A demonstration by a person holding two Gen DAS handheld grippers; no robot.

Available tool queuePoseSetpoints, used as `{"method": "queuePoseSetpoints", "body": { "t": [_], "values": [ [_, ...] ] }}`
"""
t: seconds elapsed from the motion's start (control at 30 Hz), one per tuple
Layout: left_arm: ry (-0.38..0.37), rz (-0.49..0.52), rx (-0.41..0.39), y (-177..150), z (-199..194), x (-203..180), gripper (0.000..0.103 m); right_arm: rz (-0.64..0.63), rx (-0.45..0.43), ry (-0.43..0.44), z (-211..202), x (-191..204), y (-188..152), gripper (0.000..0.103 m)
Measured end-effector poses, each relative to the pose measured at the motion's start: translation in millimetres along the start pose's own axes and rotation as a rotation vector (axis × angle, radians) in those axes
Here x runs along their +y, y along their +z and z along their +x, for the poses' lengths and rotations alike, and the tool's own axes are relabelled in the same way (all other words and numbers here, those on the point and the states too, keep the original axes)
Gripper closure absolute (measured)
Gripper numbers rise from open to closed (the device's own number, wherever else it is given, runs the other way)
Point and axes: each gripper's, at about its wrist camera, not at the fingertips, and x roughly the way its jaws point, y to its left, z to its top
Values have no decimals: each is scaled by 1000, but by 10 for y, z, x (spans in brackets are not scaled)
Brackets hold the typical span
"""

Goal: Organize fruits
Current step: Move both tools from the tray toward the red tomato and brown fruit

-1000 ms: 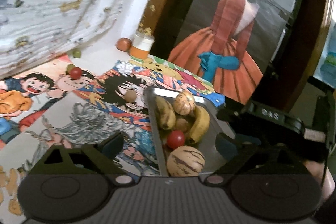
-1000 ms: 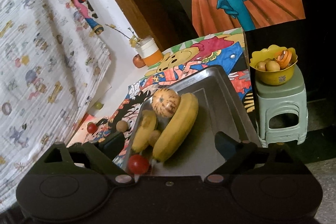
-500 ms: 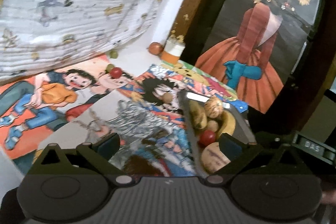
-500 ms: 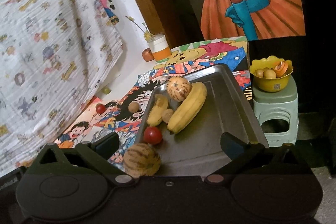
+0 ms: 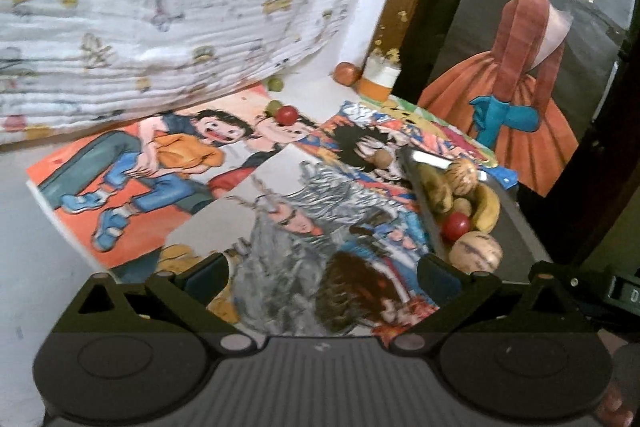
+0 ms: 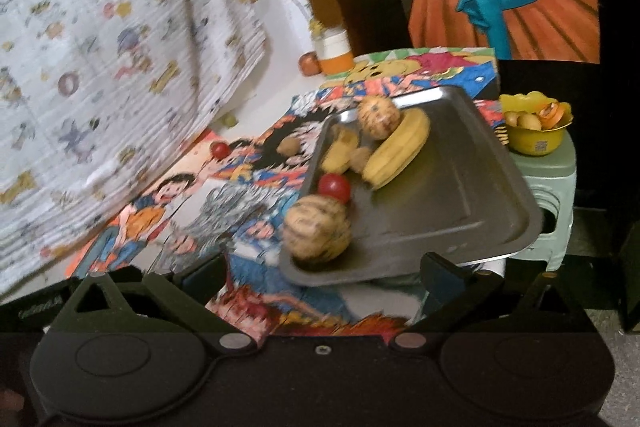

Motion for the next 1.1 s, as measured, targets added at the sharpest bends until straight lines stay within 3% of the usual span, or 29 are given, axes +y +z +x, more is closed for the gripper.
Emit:
{"method": "queuePoseSetpoints", "body": {
  "t": [0.33, 0.53, 0.77, 1.1],
  "values": [
    [47, -22, 15, -29, -79, 222, 0, -93, 86, 69, 82, 355, -118, 1],
    [56, -26, 12, 43, -60, 355, 0, -195, 99, 96, 157, 562, -24, 1],
    [54, 12, -10, 276, 38, 485, 0, -385, 71, 108, 285, 741, 298, 1],
    [6, 64, -62, 758, 361, 490, 0, -550, 14, 127, 698, 731, 854, 1]
  ]
}}
